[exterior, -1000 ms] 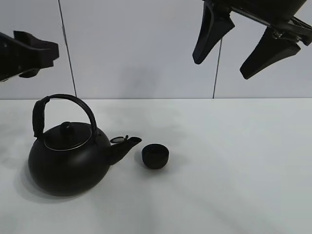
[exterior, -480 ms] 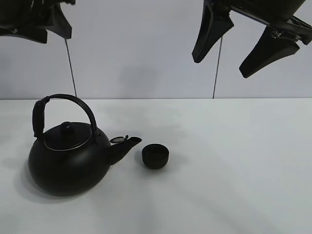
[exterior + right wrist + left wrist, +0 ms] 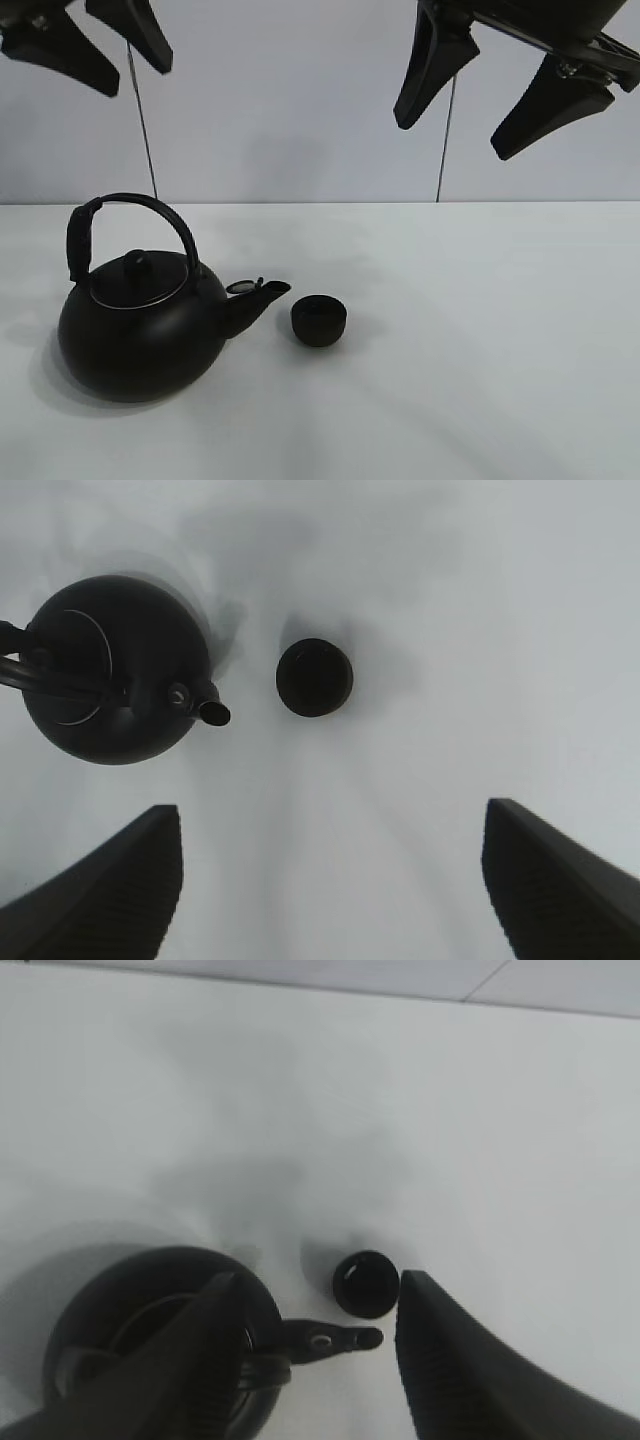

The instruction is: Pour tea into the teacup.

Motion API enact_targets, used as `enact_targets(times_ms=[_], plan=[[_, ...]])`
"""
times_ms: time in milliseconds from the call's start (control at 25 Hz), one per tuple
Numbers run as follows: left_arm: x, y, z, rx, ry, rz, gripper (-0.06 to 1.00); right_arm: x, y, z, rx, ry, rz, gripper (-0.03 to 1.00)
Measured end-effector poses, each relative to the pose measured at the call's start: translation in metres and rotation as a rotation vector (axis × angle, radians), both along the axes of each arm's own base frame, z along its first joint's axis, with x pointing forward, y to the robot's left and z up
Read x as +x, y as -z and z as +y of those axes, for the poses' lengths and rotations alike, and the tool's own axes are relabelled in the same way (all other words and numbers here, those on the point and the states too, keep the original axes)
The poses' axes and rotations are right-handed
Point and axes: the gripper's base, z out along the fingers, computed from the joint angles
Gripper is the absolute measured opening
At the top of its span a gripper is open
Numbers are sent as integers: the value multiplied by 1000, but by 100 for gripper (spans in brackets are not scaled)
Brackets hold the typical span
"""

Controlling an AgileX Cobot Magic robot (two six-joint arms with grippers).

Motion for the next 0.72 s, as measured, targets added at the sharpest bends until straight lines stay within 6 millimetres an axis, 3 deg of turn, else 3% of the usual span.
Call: enact_targets(times_ms=[240, 720], plan=[[9, 31, -13, -60, -12, 173, 35, 0, 0, 0, 0, 0, 0, 57], [13, 17, -19, -122, -7, 170, 38, 0, 0, 0, 0, 0, 1, 57]])
